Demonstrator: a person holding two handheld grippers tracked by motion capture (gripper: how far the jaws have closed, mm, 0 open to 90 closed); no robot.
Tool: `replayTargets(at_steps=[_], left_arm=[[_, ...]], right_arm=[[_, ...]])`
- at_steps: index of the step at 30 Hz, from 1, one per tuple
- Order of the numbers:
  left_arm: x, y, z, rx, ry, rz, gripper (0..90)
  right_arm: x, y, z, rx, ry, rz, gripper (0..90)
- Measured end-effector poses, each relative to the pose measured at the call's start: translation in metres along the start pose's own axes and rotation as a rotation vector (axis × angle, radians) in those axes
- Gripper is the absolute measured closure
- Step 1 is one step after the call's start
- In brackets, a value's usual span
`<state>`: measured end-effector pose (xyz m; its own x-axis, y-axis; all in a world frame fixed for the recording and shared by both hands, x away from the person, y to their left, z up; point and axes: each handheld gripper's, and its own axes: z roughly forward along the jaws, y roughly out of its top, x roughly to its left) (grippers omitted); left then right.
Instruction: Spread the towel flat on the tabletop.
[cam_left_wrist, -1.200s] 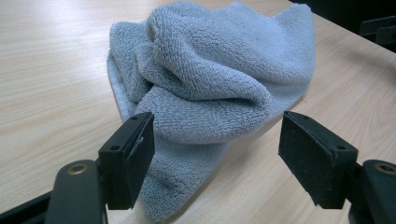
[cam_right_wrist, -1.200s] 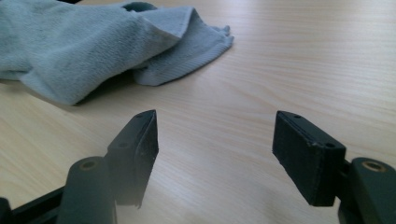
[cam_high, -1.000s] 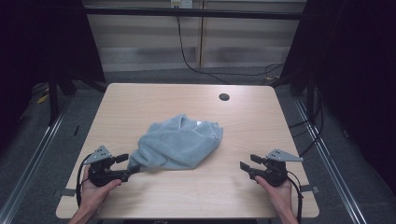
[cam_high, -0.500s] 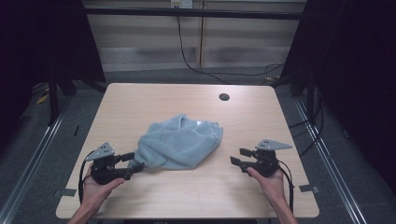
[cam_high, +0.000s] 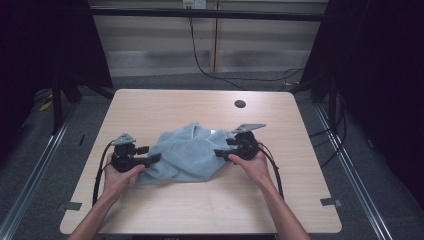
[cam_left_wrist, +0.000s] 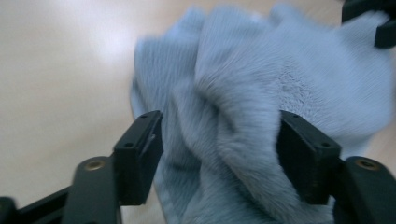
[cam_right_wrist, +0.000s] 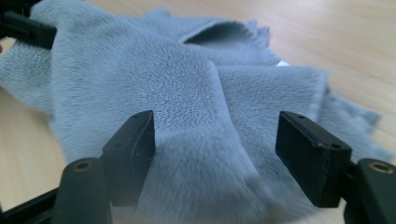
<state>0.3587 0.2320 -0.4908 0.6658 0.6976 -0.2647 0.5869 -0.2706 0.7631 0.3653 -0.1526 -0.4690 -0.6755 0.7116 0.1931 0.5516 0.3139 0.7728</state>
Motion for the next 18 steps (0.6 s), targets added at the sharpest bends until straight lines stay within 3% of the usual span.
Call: replayTargets(at_steps=[3,6,9,13,18], left_arm=[[0.000,-0.011,0.008,0.062,-0.051,-0.013,38.3],[-0.004,-0.014,0.006,0.056,-0.064,0.022,47.9],[-0.013,-0.020,0.005,0.058,-0.076,0.034,49.6],[-0.031,-0.030,-0.002,0.084,-0.117,0.071,49.6],[-0.055,-0.044,-0.013,0.120,-0.167,0.094,48.8]], right_arm=[[0.002,-0.005,0.026,0.043,0.020,0.008,26.3],[0.005,-0.011,0.038,0.069,0.012,-0.001,35.9],[0.009,-0.015,0.035,0.083,-0.001,-0.021,43.8],[0.022,-0.023,0.021,0.130,0.000,-0.075,46.3],[0.036,-0.043,-0.001,0.135,0.013,-0.084,46.3]])
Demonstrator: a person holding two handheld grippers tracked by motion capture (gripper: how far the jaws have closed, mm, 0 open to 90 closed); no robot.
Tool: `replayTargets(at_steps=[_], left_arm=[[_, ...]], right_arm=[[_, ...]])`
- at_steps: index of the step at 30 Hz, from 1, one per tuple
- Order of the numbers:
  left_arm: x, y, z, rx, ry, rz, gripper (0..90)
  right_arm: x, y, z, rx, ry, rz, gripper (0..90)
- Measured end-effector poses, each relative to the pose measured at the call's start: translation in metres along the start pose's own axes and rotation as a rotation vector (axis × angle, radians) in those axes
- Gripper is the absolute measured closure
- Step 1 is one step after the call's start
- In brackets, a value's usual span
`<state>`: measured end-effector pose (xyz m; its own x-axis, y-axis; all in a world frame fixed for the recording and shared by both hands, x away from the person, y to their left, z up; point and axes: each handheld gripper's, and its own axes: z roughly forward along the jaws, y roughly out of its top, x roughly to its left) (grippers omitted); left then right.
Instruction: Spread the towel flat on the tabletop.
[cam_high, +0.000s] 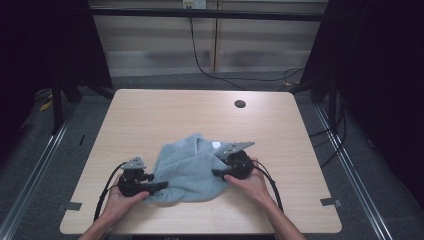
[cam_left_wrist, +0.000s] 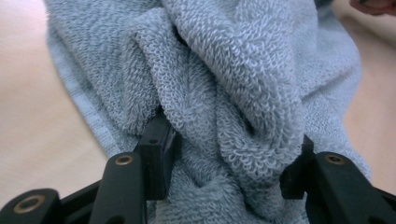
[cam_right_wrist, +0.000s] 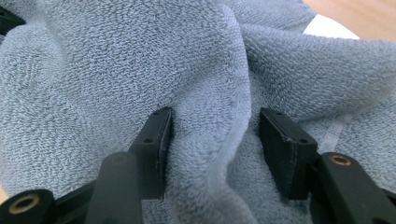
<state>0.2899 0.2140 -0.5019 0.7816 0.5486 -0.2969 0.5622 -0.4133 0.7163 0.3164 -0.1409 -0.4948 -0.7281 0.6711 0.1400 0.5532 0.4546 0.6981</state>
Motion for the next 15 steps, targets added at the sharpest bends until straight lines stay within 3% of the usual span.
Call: replayTargets(at_steps=[3,6,11,13,15], left_arm=[[-0.017,-0.003,-0.007,0.035,-0.024,0.021,45.6],[-0.032,-0.001,-0.020,0.009,-0.066,0.051,37.2],[-0.026,0.008,-0.038,-0.105,-0.093,0.038,32.9],[-0.022,0.015,-0.044,-0.149,-0.093,0.034,33.2],[-0.016,0.025,-0.047,-0.190,-0.070,0.044,36.6]], right_arm=[[0.012,-0.012,-0.011,0.000,0.009,-0.012,45.7],[0.021,-0.023,-0.022,0.001,0.033,-0.007,43.7],[0.021,-0.025,-0.044,-0.046,0.071,0.009,40.1],[0.014,-0.021,-0.057,-0.104,0.073,0.028,40.5],[0.008,-0.016,-0.066,-0.138,0.059,0.044,49.7]])
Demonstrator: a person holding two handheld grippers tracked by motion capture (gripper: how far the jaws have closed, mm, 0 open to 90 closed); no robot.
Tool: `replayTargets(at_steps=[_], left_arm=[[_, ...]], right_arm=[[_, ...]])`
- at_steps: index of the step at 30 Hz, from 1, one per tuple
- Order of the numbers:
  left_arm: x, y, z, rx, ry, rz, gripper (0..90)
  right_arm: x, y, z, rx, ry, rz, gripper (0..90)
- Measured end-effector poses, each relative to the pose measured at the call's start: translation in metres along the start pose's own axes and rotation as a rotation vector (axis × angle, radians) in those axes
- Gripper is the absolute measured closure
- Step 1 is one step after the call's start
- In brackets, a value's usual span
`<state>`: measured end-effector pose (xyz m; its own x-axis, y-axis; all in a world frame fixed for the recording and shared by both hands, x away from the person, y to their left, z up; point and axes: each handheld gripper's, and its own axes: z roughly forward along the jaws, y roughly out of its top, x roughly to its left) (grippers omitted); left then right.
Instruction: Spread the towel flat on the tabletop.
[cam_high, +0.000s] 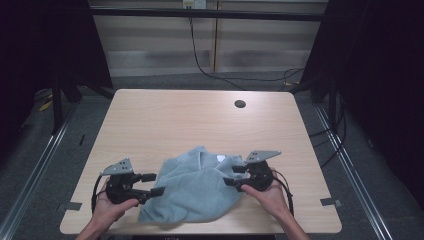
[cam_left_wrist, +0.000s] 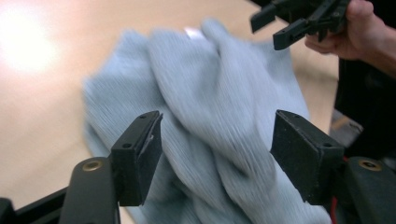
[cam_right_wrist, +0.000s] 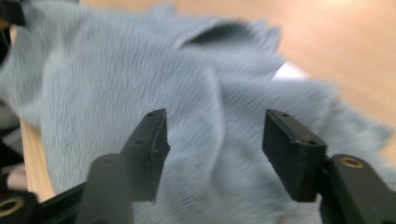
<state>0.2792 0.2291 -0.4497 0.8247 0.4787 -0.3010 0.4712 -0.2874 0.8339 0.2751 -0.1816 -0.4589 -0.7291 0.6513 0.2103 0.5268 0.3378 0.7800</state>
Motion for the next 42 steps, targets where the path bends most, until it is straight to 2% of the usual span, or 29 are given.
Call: replayTargets(at_steps=[2,4,6,7,9,11,12,13,16,18,19,20,21,23,24,26,28,30,34,38,40,42], left_arm=[[0.010,0.014,0.008,-0.023,0.028,-0.012,43.4],[0.021,0.029,0.029,0.007,0.049,-0.018,48.2],[0.026,0.036,0.049,0.048,0.032,-0.018,49.5],[0.029,0.038,0.062,0.083,0.015,-0.022,48.6],[0.031,0.036,0.084,0.137,0.010,-0.030,43.5],[0.033,0.029,0.103,0.180,-0.026,-0.059,35.6],[0.031,0.025,0.109,0.199,-0.044,-0.055,31.5],[0.029,0.023,0.112,0.219,-0.045,-0.038,29.0],[0.024,0.021,0.112,0.224,-0.077,-0.030,27.1],[0.021,0.018,0.115,0.234,-0.102,-0.024,33.2],[0.021,0.017,0.116,0.251,-0.113,-0.008,42.7],[0.019,0.016,0.119,0.271,-0.123,-0.003,48.2],[0.019,0.016,0.119,0.270,-0.127,-0.002,53.5],[0.019,0.019,0.116,0.252,-0.122,0.013,67.4],[0.019,0.020,0.113,0.244,-0.117,0.015,71.9],[0.020,0.020,0.109,0.222,-0.117,0.027,75.6],[0.021,0.022,0.105,0.189,-0.117,0.016,77.0],[0.025,0.025,0.097,0.140,-0.112,0.004,78.3],[0.033,0.037,0.072,0.021,-0.076,-0.014,80.1],[0.042,0.048,0.049,-0.078,-0.012,-0.029,81.0],[0.046,0.057,0.038,-0.113,0.021,-0.029,81.0],[0.048,0.067,0.028,-0.148,0.041,-0.030,81.1]], right_arm=[[-0.007,0.008,-0.002,-0.009,-0.039,-0.002,54.0],[-0.016,0.013,0.004,-0.006,-0.059,-0.002,53.4],[-0.027,0.015,0.017,-0.005,-0.050,0.027,46.9],[-0.030,0.015,0.024,0.000,-0.058,0.036,42.6],[-0.034,0.014,0.035,0.016,-0.059,0.042,31.8],[-0.035,0.011,0.044,0.029,-0.041,0.046,27.4],[-0.034,0.010,0.048,0.050,-0.034,0.047,25.6],[-0.033,0.008,0.050,0.069,-0.030,0.036,23.6],[-0.028,0.002,0.054,0.088,-0.009,0.023,23.5],[-0.026,-0.001,0.054,0.100,-0.001,0.026,23.6],[-0.024,-0.002,0.056,0.107,-0.008,0.028,25.5],[-0.023,-0.003,0.057,0.116,-0.014,0.030,27.0],[-0.020,-0.003,0.059,0.118,-0.031,0.015,34.4],[-0.016,0.000,0.059,0.129,-0.017,-0.006,58.6],[-0.013,0.000,0.059,0.125,-0.010,-0.017,64.5],[-0.011,0.001,0.059,0.121,-0.007,-0.009,72.0],[-0.014,0.005,0.055,0.118,-0.022,-0.004,74.3],[-0.020,0.008,0.049,0.085,-0.037,0.024,75.0],[-0.033,0.016,0.021,0.002,-0.124,0.069,76.5],[-0.048,0.026,-0.007,-0.082,-0.190,0.103,76.9],[-0.053,0.037,-0.020,-0.115,-0.236,0.100,77.2],[-0.057,0.050,-0.033,-0.154,-0.260,0.105,77.4]])
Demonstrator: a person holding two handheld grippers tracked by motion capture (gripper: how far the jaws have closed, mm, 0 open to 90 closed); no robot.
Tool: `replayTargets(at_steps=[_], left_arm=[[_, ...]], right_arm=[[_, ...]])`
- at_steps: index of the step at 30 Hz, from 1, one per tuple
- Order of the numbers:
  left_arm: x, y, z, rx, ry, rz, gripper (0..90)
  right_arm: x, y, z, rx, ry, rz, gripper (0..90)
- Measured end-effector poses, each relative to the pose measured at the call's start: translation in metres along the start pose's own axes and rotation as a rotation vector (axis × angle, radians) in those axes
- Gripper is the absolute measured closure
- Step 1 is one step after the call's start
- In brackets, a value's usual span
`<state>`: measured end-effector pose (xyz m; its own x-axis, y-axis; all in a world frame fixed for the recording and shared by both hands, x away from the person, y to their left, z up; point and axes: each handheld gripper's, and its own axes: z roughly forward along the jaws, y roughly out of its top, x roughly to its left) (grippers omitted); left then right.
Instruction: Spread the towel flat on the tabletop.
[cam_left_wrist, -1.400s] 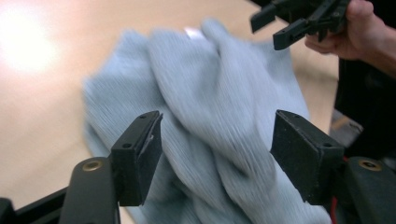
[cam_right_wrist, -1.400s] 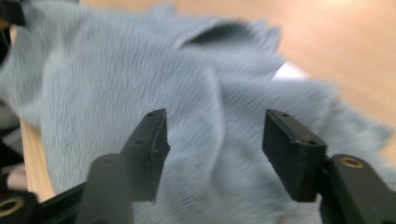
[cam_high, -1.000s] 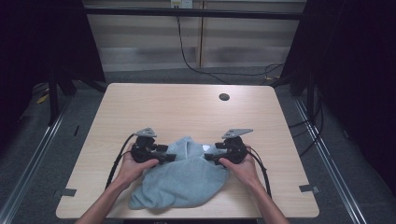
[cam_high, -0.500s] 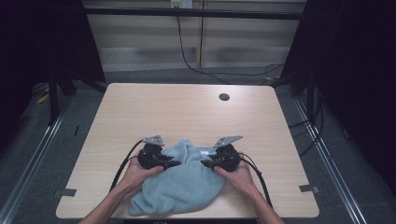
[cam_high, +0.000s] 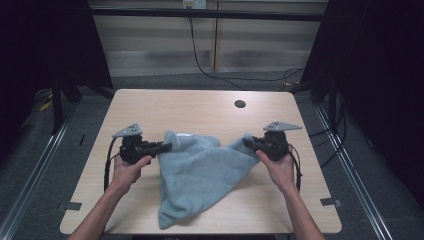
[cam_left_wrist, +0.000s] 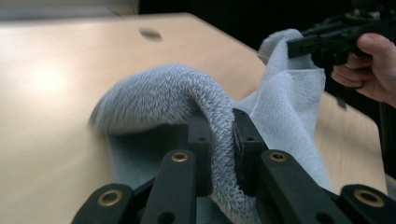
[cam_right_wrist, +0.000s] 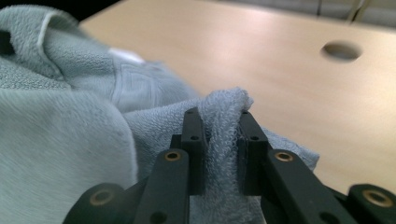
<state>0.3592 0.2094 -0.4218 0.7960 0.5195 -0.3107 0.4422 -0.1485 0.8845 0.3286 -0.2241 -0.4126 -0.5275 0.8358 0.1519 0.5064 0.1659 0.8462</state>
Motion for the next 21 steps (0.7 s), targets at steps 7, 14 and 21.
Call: replayTargets(at_steps=[7,14,21], left_arm=[[-0.002,0.060,-0.038,-0.158,0.085,0.037,81.2],[-0.010,0.086,-0.073,-0.256,0.153,0.086,81.4],[-0.015,0.026,-0.057,-0.101,0.062,0.053,81.2]], right_arm=[[-0.008,0.064,-0.028,-0.120,-0.106,-0.029,77.8],[-0.009,0.113,-0.065,-0.287,-0.173,-0.024,77.7],[0.001,0.053,-0.058,-0.173,-0.141,-0.040,77.5]])
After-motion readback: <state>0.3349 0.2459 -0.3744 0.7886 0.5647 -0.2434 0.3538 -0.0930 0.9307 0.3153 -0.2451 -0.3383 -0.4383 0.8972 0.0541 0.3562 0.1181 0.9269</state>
